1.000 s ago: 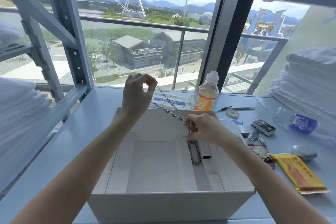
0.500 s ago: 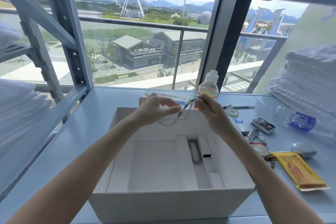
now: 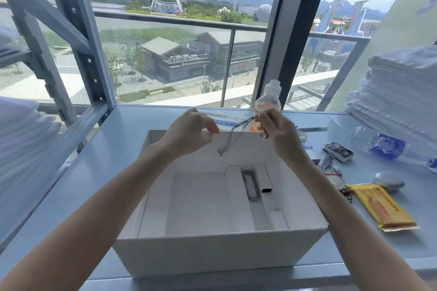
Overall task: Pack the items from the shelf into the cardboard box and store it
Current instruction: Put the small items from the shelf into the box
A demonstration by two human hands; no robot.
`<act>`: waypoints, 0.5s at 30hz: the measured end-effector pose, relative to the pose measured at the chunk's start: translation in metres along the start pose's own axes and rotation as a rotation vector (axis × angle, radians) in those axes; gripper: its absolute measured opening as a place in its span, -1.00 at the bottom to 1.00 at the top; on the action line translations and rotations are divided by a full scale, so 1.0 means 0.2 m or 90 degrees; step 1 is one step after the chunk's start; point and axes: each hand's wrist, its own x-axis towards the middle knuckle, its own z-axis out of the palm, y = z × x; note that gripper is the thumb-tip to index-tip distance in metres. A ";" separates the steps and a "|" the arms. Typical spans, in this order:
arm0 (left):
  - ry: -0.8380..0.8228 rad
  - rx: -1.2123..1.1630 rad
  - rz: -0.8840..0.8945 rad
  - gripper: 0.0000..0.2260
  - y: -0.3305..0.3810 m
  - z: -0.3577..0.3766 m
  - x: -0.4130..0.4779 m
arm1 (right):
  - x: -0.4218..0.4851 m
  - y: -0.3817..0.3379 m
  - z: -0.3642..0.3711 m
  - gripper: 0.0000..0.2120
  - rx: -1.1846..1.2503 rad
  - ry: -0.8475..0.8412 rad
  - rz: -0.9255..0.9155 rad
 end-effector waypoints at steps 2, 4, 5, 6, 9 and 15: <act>-0.040 0.066 0.008 -0.84 0.01 -0.01 -0.04 | 0.00 0.00 -0.03 -0.91 -0.041 -0.002 0.005; -0.060 0.192 0.013 -0.80 0.00 0.00 -0.12 | -0.02 -0.01 -0.07 -0.87 -0.108 -0.046 0.003; -0.043 0.257 0.014 -0.76 -0.01 0.00 -0.15 | -0.02 -0.01 -0.09 -0.83 -0.132 -0.076 0.010; -0.019 0.305 0.009 -0.70 -0.03 0.00 -0.18 | -0.02 -0.01 -0.12 -0.80 -0.151 -0.103 0.021; 0.020 0.329 -0.035 -0.57 -0.09 -0.01 -0.17 | -0.02 -0.01 -0.15 -0.87 -0.226 -0.163 0.034; -0.110 0.368 -0.049 -0.81 -0.17 0.03 -0.06 | 0.03 -0.03 -0.13 -0.90 -0.351 -0.229 -0.015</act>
